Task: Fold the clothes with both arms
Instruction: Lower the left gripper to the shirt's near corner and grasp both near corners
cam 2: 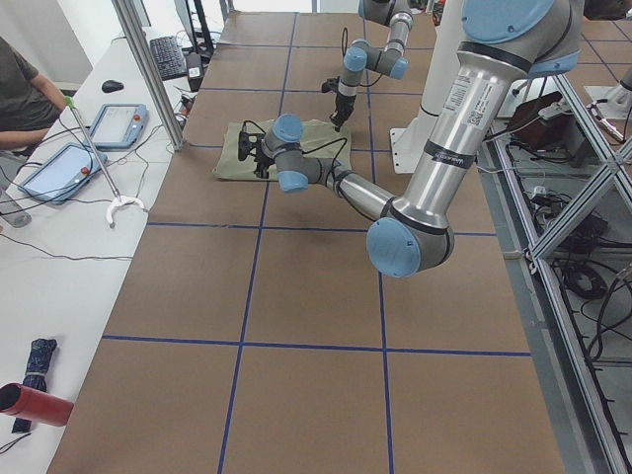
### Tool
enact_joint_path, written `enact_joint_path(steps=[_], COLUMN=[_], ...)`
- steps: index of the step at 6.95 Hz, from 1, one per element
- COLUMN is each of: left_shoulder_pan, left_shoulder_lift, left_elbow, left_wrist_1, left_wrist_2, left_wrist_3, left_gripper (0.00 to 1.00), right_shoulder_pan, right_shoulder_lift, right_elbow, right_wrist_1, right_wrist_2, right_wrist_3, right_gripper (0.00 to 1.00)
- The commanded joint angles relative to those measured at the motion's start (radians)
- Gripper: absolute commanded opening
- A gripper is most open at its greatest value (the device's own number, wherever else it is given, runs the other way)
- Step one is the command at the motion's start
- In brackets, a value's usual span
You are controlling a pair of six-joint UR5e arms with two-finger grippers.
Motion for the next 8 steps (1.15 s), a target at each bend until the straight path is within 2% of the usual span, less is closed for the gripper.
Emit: enact_joint_path(steps=[1,2,3,4,5,7,8], left_shoulder_pan=[0.003,0.017,0.106,0.223,0.298,0.446,0.498], left_shoulder_lift=[0.038,0.081,0.141,0.228,0.268,0.282,0.276], left_elbow=[-0.050,-0.118,-0.216,-0.322,-0.372,-0.377,-0.372], left_wrist_1=[0.001,0.000,0.000,0.003,0.004,0.076,0.107], left_wrist_2=[0.000,0.007,0.044,0.156,0.208,0.330,0.363], left_wrist_3=[-0.018,-0.162,-0.308,-0.379,-0.467,-0.556,-0.591], left_gripper=[0.50,0.50,0.50,0.51,0.51,0.53,0.53], right_shoulder_pan=[0.007,0.007,0.004,-0.001,-0.001,-0.003,-0.003], right_shoulder_lift=[-0.070,-0.085,-0.085,-0.085,-0.085,-0.086,-0.086], right_elbow=[0.116,0.122,0.124,0.124,0.124,0.124,0.124], right_wrist_1=[-0.010,-0.008,-0.008,-0.008,-0.008,-0.008,-0.008], right_wrist_2=[0.024,0.024,0.024,0.024,0.024,0.024,0.024], right_wrist_3=[0.003,0.003,0.004,0.004,0.004,0.004,0.004], right_gripper=[0.00,0.00,0.00,0.00,0.00,0.00,0.00])
